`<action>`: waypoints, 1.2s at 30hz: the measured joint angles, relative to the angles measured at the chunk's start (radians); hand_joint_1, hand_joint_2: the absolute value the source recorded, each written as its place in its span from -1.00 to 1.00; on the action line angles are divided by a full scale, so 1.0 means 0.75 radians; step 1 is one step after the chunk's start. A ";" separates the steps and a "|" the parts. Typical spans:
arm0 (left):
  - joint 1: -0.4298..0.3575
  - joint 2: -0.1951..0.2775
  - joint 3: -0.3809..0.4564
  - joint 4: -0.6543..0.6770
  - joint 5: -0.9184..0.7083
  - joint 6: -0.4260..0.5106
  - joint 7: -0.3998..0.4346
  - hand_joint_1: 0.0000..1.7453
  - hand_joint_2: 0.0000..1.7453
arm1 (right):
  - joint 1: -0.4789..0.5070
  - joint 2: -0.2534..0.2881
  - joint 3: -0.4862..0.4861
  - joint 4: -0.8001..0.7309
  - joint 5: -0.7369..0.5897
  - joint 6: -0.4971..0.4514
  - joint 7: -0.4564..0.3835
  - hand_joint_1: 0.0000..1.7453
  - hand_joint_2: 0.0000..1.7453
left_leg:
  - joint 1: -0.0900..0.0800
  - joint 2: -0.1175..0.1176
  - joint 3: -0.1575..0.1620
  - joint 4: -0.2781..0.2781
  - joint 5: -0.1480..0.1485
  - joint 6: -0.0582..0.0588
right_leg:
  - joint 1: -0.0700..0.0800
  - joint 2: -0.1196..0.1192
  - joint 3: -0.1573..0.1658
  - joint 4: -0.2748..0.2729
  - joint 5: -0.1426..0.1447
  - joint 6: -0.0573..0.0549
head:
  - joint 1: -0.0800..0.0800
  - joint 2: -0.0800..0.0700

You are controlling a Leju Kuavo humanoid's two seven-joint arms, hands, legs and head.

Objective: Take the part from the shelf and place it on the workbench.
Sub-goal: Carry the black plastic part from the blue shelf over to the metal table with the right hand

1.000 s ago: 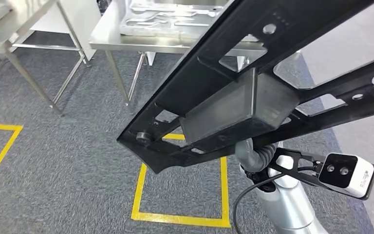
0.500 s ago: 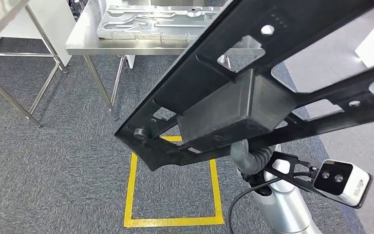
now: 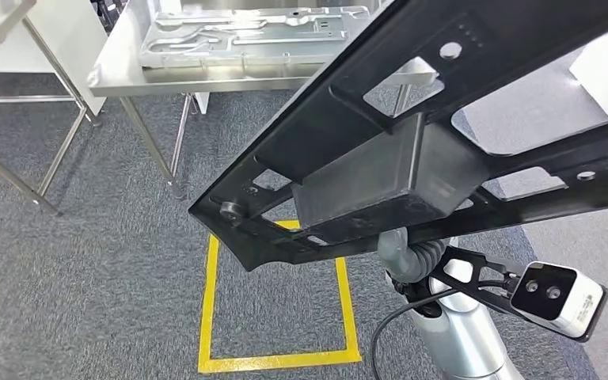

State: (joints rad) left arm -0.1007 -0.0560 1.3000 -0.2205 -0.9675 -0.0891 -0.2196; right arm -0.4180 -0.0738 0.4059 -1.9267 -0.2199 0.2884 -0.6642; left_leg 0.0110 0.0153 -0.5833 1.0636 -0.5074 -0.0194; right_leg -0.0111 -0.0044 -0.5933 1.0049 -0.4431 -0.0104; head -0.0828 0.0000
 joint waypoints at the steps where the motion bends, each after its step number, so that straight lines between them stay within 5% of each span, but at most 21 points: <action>1: 0.001 0.001 0.000 0.000 0.001 0.000 -0.001 -1.00 1.00 | 0.000 0.000 0.000 0.000 0.000 0.000 -0.001 1.00 1.00 | 0.002 -0.005 -0.034 0.074 -0.039 -0.005 | 0.001 0.001 0.003 -0.002 -0.001 -0.006 | 0.000 0.000; 3: 0.004 0.001 0.000 0.000 0.003 0.001 -0.001 -1.00 1.00 | 0.003 0.000 0.000 0.001 0.001 0.000 -0.001 1.00 1.00 | 0.002 -0.007 -0.124 0.249 -0.109 -0.012 | 0.004 0.006 0.004 -0.001 -0.005 -0.014 | 0.000 0.000; 5: 0.007 0.002 0.000 0.000 0.006 0.001 -0.001 -1.00 1.00 | 0.005 0.000 0.000 0.001 0.001 0.001 -0.002 1.00 1.00 | 0.002 -0.007 -0.160 0.300 -0.095 -0.016 | 0.007 0.014 0.009 0.000 -0.010 -0.014 | 0.000 0.000; 9: 0.008 0.005 0.000 0.000 0.006 0.002 -0.005 -1.00 1.00 | 0.005 0.000 0.000 0.001 0.002 0.000 -0.004 1.00 1.00 | 0.000 -0.013 -0.028 -0.002 0.066 0.004 | 0.011 0.026 0.023 0.011 -0.029 0.000 | 0.000 0.000; 13: 0.009 0.004 0.000 0.000 0.005 0.002 -0.006 -1.00 1.00 | 0.006 0.001 0.000 0.000 0.004 -0.002 -0.004 1.00 1.00 | -0.003 -0.017 -0.005 -0.060 0.068 0.036 | 0.012 0.028 0.020 0.014 -0.035 0.027 | 0.000 0.000; 15: 0.008 0.003 0.000 0.000 0.006 0.002 -0.007 -1.00 1.00 | 0.003 0.001 0.000 0.000 0.004 -0.001 -0.004 1.00 1.00 | 0.004 -0.014 0.005 -0.072 0.071 0.052 | 0.011 0.025 0.000 0.065 -0.068 0.041 | 0.000 0.000; 18: 0.007 0.003 0.000 0.000 0.008 0.001 -0.009 -1.00 1.00 | 0.005 0.001 0.000 0.001 0.004 -0.001 -0.005 1.00 1.00 | 0.004 -0.011 0.014 -0.077 0.066 0.066 | 0.002 0.020 -0.132 0.311 -0.169 0.059 | 0.000 0.000; 20: 0.008 0.004 0.001 0.000 0.008 0.001 -0.009 -1.00 1.00 | 0.007 0.000 -0.001 0.001 0.004 -0.001 -0.005 1.00 1.00 | 0.003 -0.012 0.020 -0.076 0.059 0.065 | -0.004 0.018 -0.189 0.388 -0.163 0.065 | 0.000 0.000; 23: 0.009 0.003 0.001 0.000 0.009 0.000 -0.009 -1.00 1.00 | 0.003 0.000 -0.001 0.002 0.004 0.000 -0.005 1.00 1.00 | 0.003 -0.013 0.042 -0.075 0.042 0.055 | -0.006 0.006 -0.102 0.175 -0.021 0.059 | 0.000 0.000; 25: 0.008 0.003 0.000 0.000 0.009 -0.001 -0.009 -1.00 1.00 | -0.001 0.000 -0.001 0.001 0.004 0.000 -0.005 1.00 1.00 | 0.000 -0.012 0.047 -0.073 0.031 0.040 | 0.002 -0.001 -0.045 0.043 0.022 0.045 | 0.000 0.000; 30: 0.005 0.005 0.001 0.000 0.009 -0.001 -0.013 -1.00 1.00 | -0.006 0.001 -0.003 0.001 0.003 0.001 -0.005 1.00 1.00 | 0.000 -0.007 0.042 -0.034 -0.009 0.004 | 0.000 0.006 -0.018 0.005 0.006 0.004 | 0.000 0.000; 34: 0.009 0.005 0.001 0.000 0.010 0.000 -0.016 -1.00 1.00 | -0.010 0.001 -0.003 0.001 -0.001 0.002 -0.006 1.00 1.00 | 0.003 -0.008 -0.133 0.288 -0.130 -0.007 | 0.004 0.007 0.010 0.001 -0.015 -0.016 | 0.000 0.000; 36: 0.013 0.005 0.001 0.000 0.010 0.002 -0.017 -1.00 1.00 | -0.009 0.001 -0.003 0.002 -0.001 0.003 -0.006 1.00 1.00 | 0.003 -0.008 -0.162 0.296 -0.082 -0.006 | 0.007 0.012 0.029 0.002 -0.030 -0.015 | 0.000 0.000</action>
State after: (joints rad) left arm -0.0909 -0.0521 1.3005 -0.2205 -0.9598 -0.0879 -0.2321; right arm -0.4248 -0.0732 0.4040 -1.9254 -0.2209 0.2903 -0.6687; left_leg 0.0130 0.0090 -0.7049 1.2858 -0.5686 -0.0239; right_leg -0.0060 0.0048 -0.5715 1.0064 -0.4659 -0.0217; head -0.0828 0.0000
